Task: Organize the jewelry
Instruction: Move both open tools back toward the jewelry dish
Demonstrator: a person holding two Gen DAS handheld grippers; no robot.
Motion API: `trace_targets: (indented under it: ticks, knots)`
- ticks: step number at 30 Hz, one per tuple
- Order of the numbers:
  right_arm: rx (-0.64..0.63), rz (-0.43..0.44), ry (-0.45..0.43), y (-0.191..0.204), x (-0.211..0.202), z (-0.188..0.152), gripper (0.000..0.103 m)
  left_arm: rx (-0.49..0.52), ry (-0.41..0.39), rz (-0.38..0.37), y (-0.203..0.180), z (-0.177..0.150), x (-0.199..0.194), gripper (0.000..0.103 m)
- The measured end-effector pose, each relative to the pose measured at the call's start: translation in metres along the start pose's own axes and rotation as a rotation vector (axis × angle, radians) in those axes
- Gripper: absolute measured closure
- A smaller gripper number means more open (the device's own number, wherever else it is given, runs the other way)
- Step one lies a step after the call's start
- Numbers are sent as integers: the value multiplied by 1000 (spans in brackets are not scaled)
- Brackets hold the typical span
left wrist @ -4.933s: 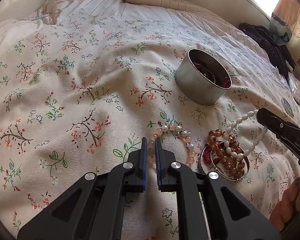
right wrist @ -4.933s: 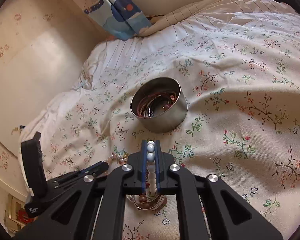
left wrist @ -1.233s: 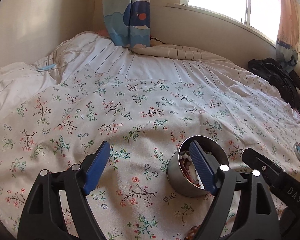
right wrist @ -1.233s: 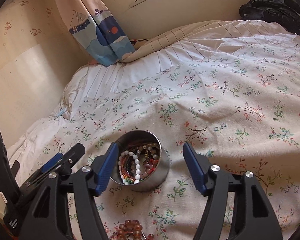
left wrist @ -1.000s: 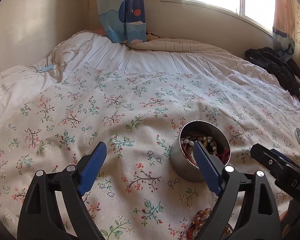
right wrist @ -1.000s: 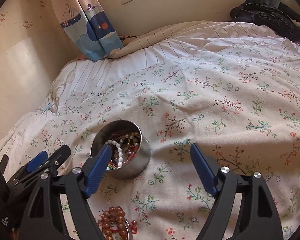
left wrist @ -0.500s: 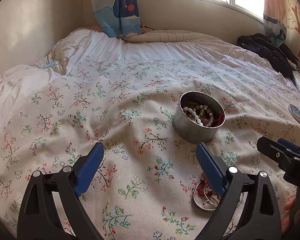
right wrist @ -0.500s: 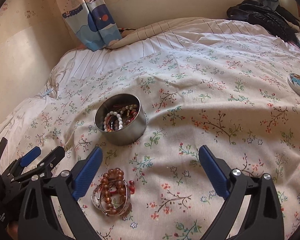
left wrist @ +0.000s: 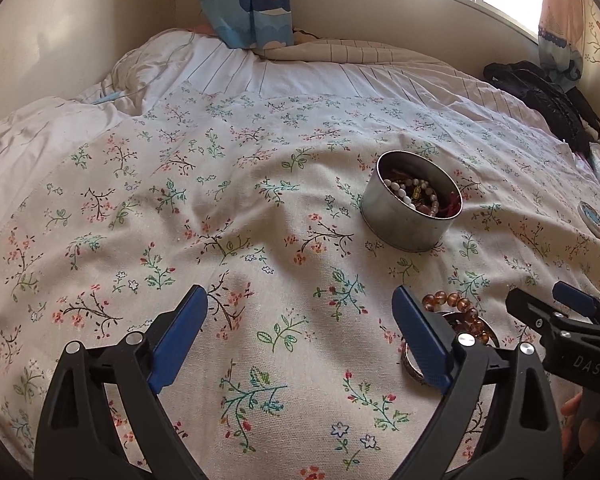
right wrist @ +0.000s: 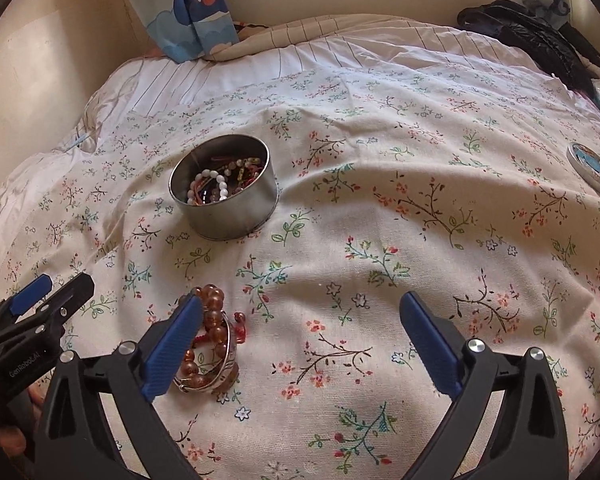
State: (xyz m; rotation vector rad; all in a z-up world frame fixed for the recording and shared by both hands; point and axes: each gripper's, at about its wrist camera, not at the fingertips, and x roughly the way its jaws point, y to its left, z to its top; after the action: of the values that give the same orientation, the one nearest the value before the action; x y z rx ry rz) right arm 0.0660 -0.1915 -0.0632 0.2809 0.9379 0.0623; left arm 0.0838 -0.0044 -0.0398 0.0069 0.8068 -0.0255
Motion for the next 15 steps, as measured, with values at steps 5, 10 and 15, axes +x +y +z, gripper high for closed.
trace_targets:
  ticks: [5, 10, 15]
  knots:
    - [-62, -9, 19, 15, 17, 5, 8, 19, -1, 9, -4, 0, 1, 13]
    - [-90, -4, 64, 24, 37, 11, 8, 8, 6, 10, -3, 1, 2, 13]
    - [-93, -53, 146, 23, 61, 12, 8, -8, 13, 11, 2, 2, 4, 13]
